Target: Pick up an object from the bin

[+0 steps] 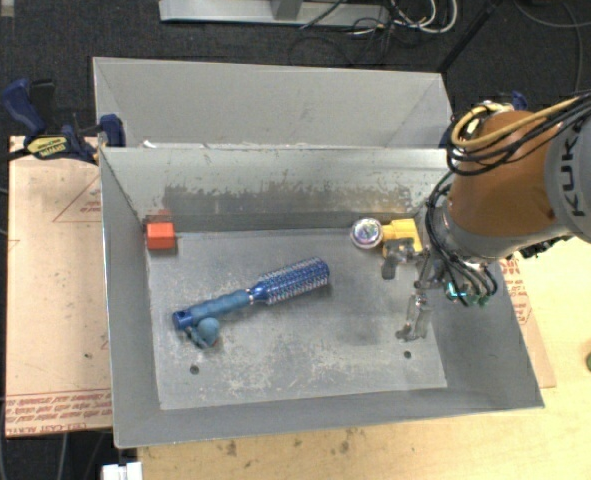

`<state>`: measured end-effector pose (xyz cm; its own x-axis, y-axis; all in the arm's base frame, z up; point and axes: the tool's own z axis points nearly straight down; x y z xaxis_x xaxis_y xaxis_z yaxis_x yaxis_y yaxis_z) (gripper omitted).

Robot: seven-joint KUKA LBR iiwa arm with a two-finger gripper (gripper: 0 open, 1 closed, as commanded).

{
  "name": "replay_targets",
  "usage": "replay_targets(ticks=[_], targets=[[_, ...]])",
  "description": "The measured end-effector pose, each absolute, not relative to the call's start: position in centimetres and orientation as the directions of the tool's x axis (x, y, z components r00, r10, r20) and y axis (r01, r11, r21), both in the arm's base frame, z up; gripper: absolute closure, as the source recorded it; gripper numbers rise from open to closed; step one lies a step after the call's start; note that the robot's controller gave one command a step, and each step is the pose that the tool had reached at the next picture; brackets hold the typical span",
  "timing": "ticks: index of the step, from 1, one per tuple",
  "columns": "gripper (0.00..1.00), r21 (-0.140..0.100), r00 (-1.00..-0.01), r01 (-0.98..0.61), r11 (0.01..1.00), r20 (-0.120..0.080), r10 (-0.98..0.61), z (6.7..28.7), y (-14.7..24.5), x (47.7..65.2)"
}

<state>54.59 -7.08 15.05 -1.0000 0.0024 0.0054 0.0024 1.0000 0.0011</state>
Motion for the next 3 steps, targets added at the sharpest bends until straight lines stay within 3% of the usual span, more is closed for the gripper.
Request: replay_targets(ticks=[1, 2, 3], targets=[[0.00, 0.003, -0.997, -0.077, 0.997, 0.000, -0.077, 9.1, -3.4, 59.0], [0.00, 0.000, -0.988, -0.153, 0.988, -0.009, -0.153, 16.3, -2.0, 58.6], [0.00, 0.005, -0.995, -0.103, 0.995, 0.001, -0.103, 6.6, 5.0, 61.4]])
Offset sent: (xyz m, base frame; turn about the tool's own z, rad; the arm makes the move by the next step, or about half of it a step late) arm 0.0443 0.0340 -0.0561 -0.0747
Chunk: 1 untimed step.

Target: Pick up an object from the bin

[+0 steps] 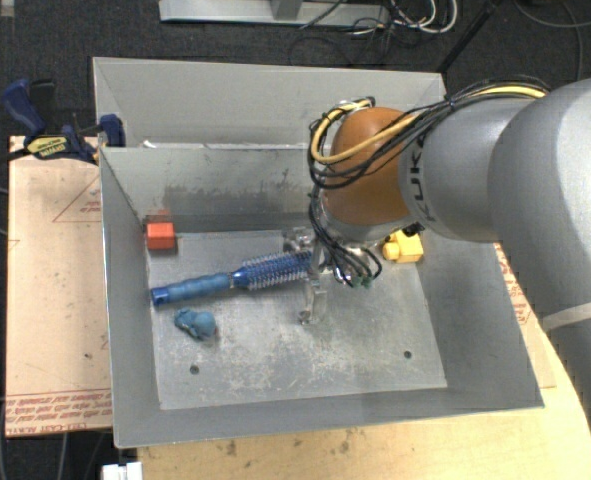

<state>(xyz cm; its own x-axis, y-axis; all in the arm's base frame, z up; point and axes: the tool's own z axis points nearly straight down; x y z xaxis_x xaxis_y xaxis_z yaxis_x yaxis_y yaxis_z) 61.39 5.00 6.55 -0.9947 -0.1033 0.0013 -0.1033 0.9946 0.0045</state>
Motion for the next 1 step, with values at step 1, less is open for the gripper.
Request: replay_targets(ticks=[1], targets=[[1.00, 0.001, -0.995, -0.100, 0.995, -0.001, -0.100, 6.94, 4.58, 61.48]])
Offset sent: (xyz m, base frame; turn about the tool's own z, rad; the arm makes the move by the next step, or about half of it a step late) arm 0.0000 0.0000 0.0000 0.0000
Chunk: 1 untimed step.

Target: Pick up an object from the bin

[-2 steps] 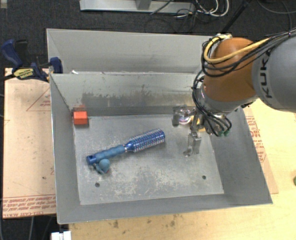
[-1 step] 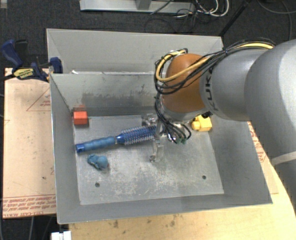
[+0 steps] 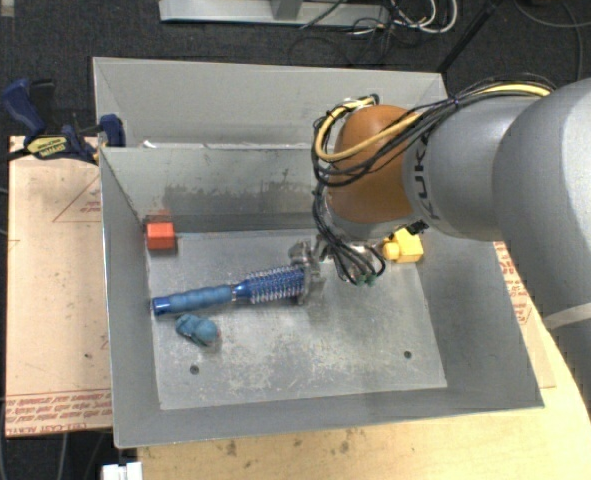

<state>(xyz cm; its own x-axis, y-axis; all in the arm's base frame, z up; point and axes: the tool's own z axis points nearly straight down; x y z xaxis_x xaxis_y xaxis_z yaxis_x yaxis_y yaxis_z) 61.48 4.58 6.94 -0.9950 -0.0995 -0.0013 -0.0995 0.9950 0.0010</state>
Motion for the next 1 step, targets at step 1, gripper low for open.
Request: replay_targets(ticks=[1], targets=[[1.00, 0.001, -0.997, -0.078, 0.997, -0.011, -0.078, 20.48, 4.61, 63.19]])
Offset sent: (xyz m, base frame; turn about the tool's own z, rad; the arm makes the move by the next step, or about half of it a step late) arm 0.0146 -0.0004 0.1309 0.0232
